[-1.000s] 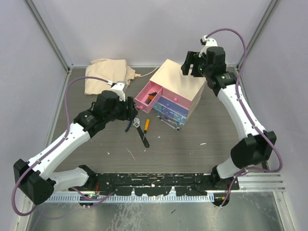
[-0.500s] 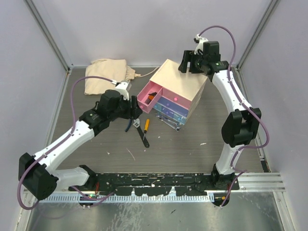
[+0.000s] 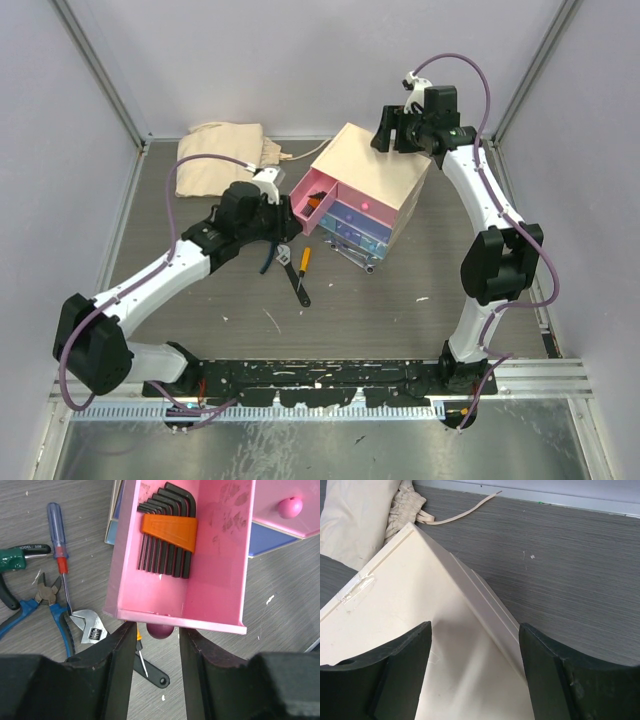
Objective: Sort the tools into containers
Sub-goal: Close the drawer in the storage box.
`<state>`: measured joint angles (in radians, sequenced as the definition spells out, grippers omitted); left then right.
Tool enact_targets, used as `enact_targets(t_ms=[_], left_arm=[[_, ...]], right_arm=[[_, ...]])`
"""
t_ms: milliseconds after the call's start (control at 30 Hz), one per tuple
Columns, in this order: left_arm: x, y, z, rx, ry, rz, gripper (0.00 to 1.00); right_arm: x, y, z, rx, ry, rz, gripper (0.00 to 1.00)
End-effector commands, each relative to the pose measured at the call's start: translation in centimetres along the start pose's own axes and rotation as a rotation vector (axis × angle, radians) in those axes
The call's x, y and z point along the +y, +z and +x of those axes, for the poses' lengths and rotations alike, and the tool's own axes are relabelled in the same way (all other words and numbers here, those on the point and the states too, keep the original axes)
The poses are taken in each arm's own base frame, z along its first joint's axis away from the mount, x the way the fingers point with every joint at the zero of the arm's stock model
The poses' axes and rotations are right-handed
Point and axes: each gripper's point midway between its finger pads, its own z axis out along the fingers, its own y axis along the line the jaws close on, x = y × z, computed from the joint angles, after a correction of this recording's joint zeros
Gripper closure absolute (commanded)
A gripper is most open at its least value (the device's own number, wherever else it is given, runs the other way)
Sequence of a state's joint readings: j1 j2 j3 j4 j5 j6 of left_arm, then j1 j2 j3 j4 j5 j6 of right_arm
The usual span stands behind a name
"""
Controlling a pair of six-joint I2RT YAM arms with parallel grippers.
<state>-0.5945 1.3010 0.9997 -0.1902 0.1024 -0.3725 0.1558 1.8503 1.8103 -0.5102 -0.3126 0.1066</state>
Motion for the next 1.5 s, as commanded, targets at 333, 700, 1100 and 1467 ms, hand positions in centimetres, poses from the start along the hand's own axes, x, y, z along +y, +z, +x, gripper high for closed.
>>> enact_targets(t_ms=[333,700,1100,1467], left_arm=[[-2.7,1.0,-3.7,-0.104,0.003,0.139,0.77],[-4.2,1.5,-6.3,-0.129,-0.002,0.175,0.79],[-4.8,3.2,-8.9,-0.17,-0.003,0.179,0.8],[-5.1,3.3,-11.0,-0.212,0.05,0.177,0.8]], right_arm=[[1.6,-0.3,0.3,0.015,0.001,-0.068,0.26],[1.9,-0.3,1.5,0.03,0.046,-0.084,0.26],[2.5,-0.6,2.6,0.034,0.087,-0.111,0.27],[2.8,-1.2,2.7,0.033,0.066,-0.115,0.28]])
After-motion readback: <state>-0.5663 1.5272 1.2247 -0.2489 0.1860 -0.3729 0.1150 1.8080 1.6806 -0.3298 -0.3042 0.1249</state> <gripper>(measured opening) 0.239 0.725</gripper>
